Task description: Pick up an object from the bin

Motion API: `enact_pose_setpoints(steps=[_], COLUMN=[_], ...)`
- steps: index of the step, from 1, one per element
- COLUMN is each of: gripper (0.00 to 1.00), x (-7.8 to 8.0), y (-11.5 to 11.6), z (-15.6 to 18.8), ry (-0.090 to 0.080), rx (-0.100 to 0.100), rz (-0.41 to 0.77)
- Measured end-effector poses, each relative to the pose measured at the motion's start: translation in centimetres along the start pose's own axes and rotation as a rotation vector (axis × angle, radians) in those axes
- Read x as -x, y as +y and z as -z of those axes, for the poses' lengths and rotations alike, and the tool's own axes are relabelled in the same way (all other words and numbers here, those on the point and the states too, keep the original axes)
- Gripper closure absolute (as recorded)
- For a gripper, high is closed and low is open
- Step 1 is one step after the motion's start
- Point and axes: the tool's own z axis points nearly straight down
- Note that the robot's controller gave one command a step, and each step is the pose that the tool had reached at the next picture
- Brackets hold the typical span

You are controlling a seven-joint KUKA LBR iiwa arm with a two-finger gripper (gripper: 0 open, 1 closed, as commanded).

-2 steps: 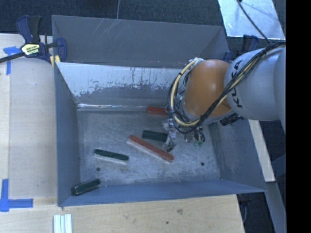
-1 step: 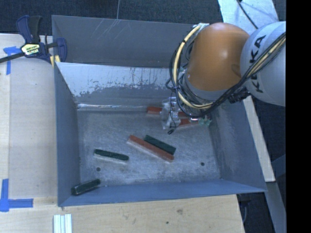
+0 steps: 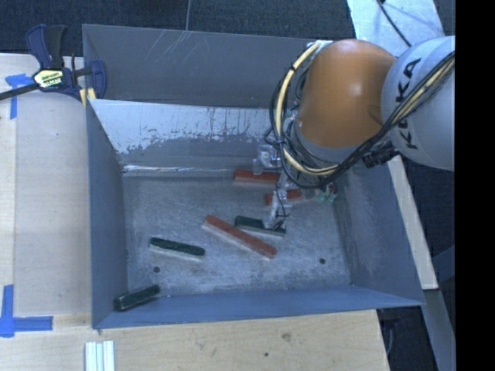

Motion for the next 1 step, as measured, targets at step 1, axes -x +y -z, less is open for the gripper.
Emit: enact_pose_setpoints(steps=[1], gripper=[0.0], x=[-3.97], y=[1.11], z=[-12.85], ry=[0.009], rx=[0.0], rz=[0.08])
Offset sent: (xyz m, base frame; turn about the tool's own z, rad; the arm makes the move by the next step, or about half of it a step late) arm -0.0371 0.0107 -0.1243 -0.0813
